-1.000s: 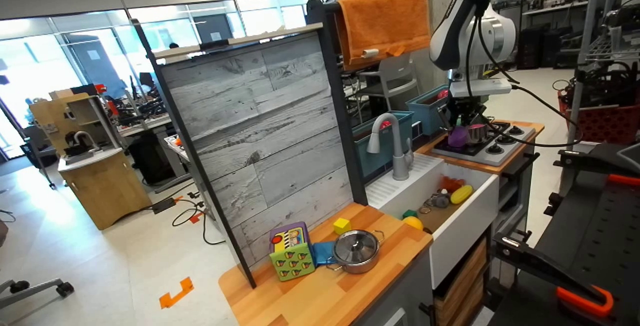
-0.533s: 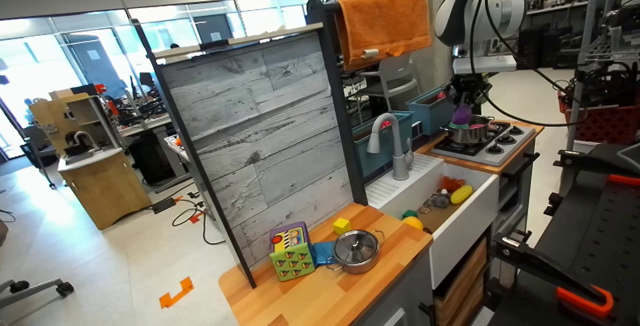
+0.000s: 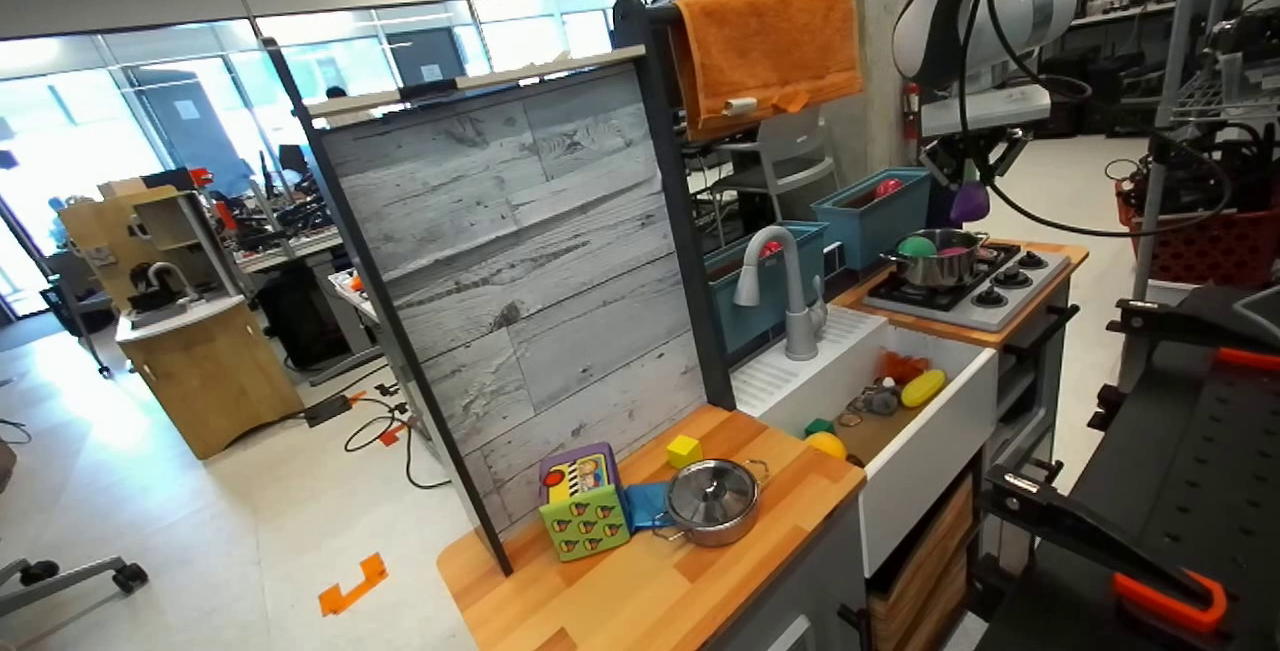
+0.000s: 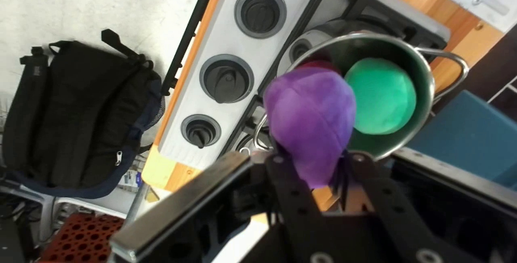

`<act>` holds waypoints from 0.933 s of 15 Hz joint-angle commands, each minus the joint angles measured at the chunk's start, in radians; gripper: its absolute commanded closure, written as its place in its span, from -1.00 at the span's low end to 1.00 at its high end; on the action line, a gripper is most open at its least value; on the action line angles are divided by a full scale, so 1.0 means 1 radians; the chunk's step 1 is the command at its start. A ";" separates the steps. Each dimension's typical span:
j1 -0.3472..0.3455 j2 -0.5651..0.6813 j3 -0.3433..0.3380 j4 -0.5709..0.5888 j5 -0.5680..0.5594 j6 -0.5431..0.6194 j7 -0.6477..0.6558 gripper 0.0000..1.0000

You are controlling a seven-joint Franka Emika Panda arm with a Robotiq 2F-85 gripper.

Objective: Remove the purple plush toy from the sink and put it inside the silver pot on the right

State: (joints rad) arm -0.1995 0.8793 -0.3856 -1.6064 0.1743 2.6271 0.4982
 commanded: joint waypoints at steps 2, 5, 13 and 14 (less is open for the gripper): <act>0.046 0.047 -0.035 0.023 -0.012 0.069 0.105 0.88; 0.030 0.085 0.011 0.064 0.019 0.133 0.115 0.88; 0.034 0.154 0.020 0.147 0.023 0.124 0.185 0.88; 0.041 0.154 0.005 0.145 0.019 0.119 0.206 0.88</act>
State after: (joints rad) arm -0.1641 1.0128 -0.3565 -1.4947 0.1844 2.7537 0.6626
